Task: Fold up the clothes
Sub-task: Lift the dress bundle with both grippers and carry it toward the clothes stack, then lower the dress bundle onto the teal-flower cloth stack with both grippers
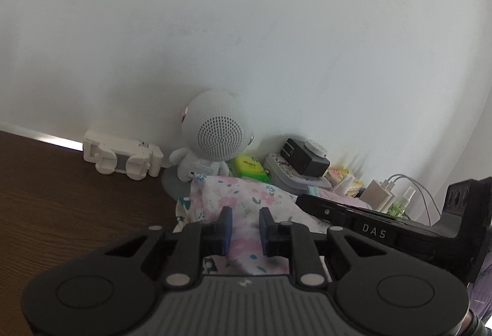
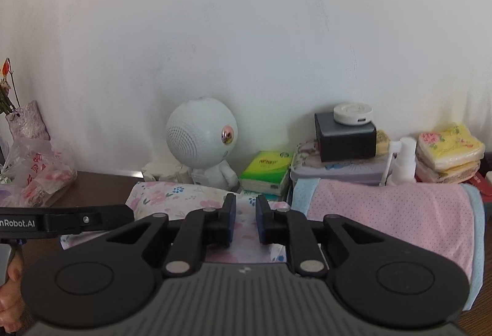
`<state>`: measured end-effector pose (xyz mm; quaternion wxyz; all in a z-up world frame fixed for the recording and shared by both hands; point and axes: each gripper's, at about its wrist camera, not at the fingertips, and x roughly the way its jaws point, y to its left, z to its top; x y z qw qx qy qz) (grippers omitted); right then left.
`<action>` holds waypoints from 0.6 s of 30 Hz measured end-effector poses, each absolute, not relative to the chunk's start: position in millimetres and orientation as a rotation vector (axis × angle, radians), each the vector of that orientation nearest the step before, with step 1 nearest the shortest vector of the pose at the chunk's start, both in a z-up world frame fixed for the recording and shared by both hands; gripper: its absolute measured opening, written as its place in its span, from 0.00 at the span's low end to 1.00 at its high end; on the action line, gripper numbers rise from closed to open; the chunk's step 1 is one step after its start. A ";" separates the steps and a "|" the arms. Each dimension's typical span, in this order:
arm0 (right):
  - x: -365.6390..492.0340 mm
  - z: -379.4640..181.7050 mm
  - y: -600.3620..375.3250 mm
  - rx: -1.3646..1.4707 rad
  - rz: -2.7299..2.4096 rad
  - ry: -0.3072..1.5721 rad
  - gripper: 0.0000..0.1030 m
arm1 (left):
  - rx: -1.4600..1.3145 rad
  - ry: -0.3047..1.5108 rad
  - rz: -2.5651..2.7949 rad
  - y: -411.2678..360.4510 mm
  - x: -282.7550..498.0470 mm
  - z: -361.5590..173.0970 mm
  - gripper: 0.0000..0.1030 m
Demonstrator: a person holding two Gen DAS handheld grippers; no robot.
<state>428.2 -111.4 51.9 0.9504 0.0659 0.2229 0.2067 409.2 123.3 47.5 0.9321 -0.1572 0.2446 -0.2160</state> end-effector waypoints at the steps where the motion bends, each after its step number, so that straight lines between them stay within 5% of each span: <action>1: 422.6 57.0 -112.9 0.142 0.429 0.424 0.14 | -0.303 0.470 -0.448 122.2 402.8 52.0 0.26; 10: 405.0 52.6 -111.4 0.126 0.507 0.394 0.18 | -0.264 0.484 -0.426 120.1 390.1 29.6 0.24; 12: 394.0 64.6 -129.2 0.164 0.487 0.343 0.34 | -0.228 0.456 -0.425 120.3 387.9 41.3 0.31; 13: 388.8 68.2 -140.5 0.198 0.442 0.330 0.47 | -0.219 0.439 -0.416 120.5 387.9 47.6 0.42; 14: 383.9 71.5 -151.7 0.232 0.397 0.320 0.49 | -0.210 0.423 -0.407 120.7 387.9 54.0 0.54; 17: 388.7 61.4 -168.6 0.270 0.306 0.432 0.43 | -0.214 0.416 -0.377 112.8 398.3 60.9 0.56; 18: 392.4 55.1 -168.4 0.250 0.293 0.460 0.28 | -0.223 0.430 -0.372 109.0 402.8 60.9 0.56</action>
